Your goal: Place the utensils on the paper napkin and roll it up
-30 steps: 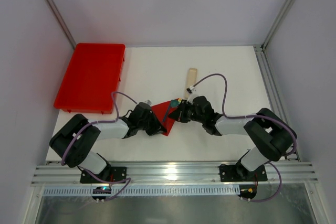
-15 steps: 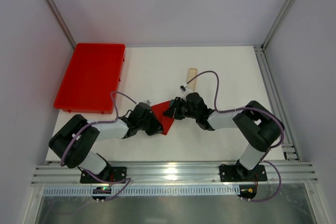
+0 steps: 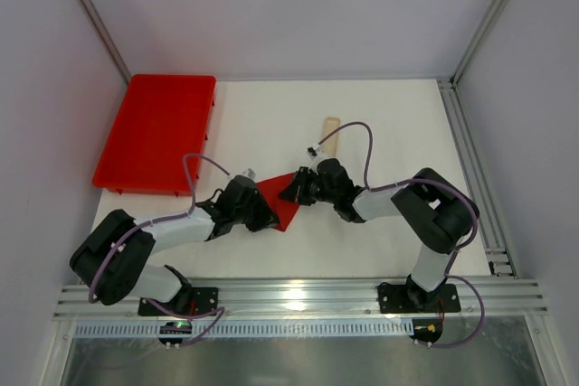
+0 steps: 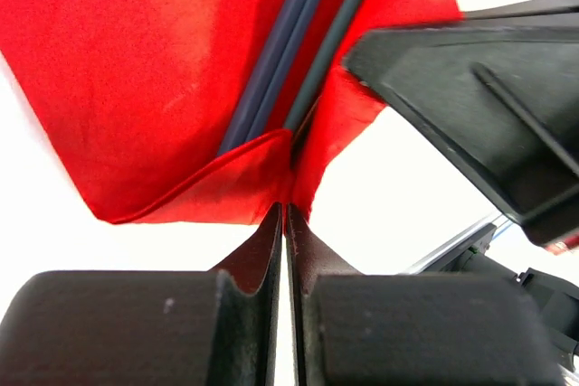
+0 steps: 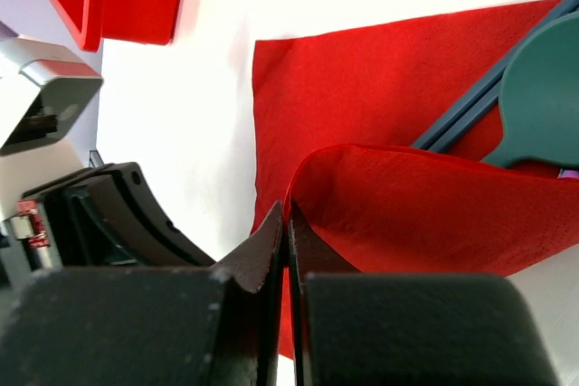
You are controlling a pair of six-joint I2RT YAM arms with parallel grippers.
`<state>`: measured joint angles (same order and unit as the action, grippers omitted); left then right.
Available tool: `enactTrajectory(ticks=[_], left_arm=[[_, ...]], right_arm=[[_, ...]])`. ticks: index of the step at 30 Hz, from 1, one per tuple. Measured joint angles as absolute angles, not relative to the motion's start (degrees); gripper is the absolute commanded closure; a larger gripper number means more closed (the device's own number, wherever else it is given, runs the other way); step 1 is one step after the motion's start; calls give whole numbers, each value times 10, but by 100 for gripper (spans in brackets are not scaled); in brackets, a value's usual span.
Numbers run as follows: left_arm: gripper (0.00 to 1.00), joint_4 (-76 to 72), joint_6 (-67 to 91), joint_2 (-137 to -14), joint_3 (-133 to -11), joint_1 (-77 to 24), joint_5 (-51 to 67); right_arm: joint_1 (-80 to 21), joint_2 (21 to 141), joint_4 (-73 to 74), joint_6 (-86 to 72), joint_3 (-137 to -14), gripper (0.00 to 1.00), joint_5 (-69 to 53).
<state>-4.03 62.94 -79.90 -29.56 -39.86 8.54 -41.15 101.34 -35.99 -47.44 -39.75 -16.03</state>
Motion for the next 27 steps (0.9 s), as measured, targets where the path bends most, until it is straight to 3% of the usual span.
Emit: enactTrajectory(ticks=[27], left_arm=[[98, -2, 594, -799, -305, -399, 28]], right_arm=[[-412, 1040, -367, -484, -427, 96, -172]])
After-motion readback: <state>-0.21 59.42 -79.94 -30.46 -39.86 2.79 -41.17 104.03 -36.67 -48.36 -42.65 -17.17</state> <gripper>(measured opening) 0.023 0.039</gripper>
